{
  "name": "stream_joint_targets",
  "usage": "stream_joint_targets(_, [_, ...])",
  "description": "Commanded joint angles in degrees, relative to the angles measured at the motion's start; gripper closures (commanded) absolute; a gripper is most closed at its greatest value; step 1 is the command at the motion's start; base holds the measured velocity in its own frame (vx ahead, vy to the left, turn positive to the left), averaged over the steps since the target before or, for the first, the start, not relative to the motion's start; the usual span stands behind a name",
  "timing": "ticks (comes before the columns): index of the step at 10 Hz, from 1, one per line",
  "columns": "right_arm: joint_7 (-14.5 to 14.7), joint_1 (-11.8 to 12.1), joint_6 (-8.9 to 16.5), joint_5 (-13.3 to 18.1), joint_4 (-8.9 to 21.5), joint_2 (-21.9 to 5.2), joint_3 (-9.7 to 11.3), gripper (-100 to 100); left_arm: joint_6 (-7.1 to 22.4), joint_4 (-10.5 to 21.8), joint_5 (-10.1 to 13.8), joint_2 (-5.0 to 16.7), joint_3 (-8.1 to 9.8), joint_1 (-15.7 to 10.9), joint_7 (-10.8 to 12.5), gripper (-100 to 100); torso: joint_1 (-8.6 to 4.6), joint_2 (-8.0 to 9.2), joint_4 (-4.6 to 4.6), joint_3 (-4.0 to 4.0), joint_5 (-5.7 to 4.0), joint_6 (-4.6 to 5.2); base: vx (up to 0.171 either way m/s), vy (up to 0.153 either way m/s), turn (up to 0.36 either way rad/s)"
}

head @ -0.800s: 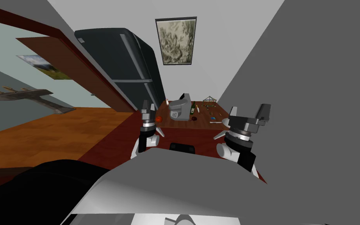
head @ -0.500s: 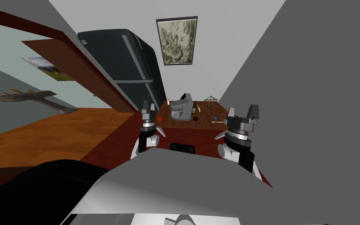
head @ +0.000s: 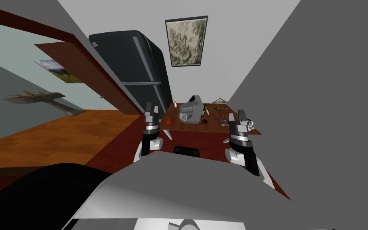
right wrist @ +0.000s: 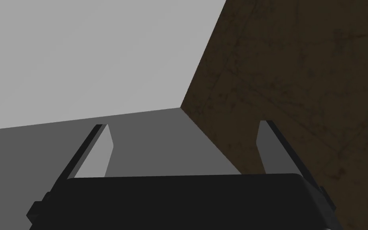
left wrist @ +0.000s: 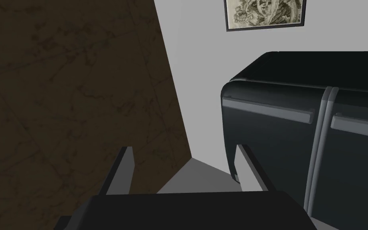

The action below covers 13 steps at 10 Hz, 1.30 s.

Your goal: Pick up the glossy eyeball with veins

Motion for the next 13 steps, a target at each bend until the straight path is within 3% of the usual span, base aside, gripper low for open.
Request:
stream_joint_targets(1, [2.4,-0.7,1.8,1.5,2.7,-2.5,-0.1,-100,0.0,0.0,0.0,0.0,0.00,0.0,0.0,0,0.00,0.00,0.00,0.00,0.00,0.00,-0.018,0.171,0.064])
stream_joint_targets(4, [6.9,-1.5,5.4,4.6,7.6,-7.8,-0.2,-100,0.0,0.0,0.0,0.0,0.00,0.0,0.0,0,0.08,-0.08,-0.01,-0.04,0.02,-0.02,0.000,0.201,0.095])
stream_joint_targets(5, [6.9,-1.5,5.4,4.6,8.2,-7.8,-0.2,-100,0.0,0.0,0.0,0.0,0.00,0.0,0.0,0,0.16,-0.05,-0.01,-0.03,0.03,-0.01,-0.015,0.134,0.013])
stream_joint_targets(7, [10.1,-2.3,7.9,7.2,12.7,-11.7,0.0,-100,0.0,0.0,0.0,0.0,0.01,0.0,0.0,0,-0.26,-0.02,0.00,-0.01,-0.06,0.00,-0.001,0.107,0.112])
stream_joint_targets(10, [11.7,-2.7,9.2,8.6,15.2,-13.7,0.3,-100,0.0,0.0,0.0,0.0,0.01,0.0,0.0,0,-0.28,-0.06,-0.01,-0.04,-0.06,0.00,0.008,0.093,0.058])
stream_joint_targets(11, [13.3,-3.2,10.5,10.1,16.7,-15.7,0.6,-100,0.0,0.0,0.0,0.0,0.01,0.0,0.0,0,-0.34,-0.05,-0.01,-0.03,-0.06,0.02,0.001,0.086,0.098])
stream_joint_targets(13, [13.3,-3.2,10.5,10.1,17.9,-15.7,0.6,-100,0.0,0.0,0.0,0.0,0.01,0.0,0.0,0,-0.42,-0.02,0.00,-0.01,-0.08,0.02,-0.004,0.044,0.039])
